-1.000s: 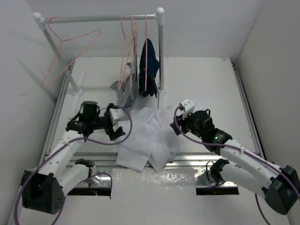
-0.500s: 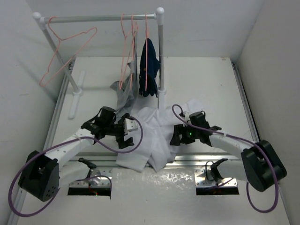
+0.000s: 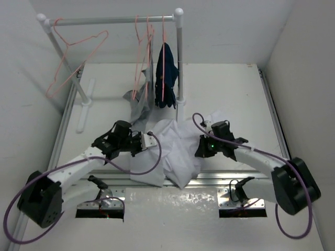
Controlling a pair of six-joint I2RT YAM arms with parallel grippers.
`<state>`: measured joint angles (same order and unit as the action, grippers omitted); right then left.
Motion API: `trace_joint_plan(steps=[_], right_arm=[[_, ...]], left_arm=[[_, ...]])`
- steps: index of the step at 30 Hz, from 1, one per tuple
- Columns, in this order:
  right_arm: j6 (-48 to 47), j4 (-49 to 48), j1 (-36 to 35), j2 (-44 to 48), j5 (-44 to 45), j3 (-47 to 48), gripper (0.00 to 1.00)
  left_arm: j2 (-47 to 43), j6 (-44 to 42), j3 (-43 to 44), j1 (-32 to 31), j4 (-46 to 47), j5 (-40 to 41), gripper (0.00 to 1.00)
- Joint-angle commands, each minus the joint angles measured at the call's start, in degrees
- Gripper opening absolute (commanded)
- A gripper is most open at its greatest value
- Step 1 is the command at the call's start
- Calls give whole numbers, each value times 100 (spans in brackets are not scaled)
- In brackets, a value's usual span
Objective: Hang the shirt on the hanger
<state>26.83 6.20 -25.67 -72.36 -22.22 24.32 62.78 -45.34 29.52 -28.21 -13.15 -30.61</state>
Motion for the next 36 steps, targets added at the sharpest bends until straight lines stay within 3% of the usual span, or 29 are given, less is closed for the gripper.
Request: trace_joint_plan(steps=[1,5,11,16,20,23,27,32,36], right_arm=[[-423,311,9,958,1191,704,0],[-722,900,36,1645,2569,1416,0],[-1268,1498,420,1576,3627,2813,0],[-882,1517,1835,1672,2831,2939,0],[-644,1464,2978,1541,2066,2842,0],[-539,1332,3094,1479,1793,2824,0],[-311,1279,3103,1295,1071,2676,0],[-143,1095,3094,1628,1430,1667,3],[-2,971,3103,2032,1580,1138,0]], left_arm=[[-1019,104,1,-27,234,774,0],[-1365,351,501,113,243,2626,0],[-1445,386,1660,157,-126,3456,0],[-1558,-52,1751,184,-583,3860,0],[-1717,-422,1181,184,-873,4413,0],[-1813,-686,574,184,-559,4808,0],[-1857,-731,151,184,-487,4355,0],[-1902,-923,99,175,-1549,2897,0],[-1927,-1134,-104,149,-1840,2964,0]])
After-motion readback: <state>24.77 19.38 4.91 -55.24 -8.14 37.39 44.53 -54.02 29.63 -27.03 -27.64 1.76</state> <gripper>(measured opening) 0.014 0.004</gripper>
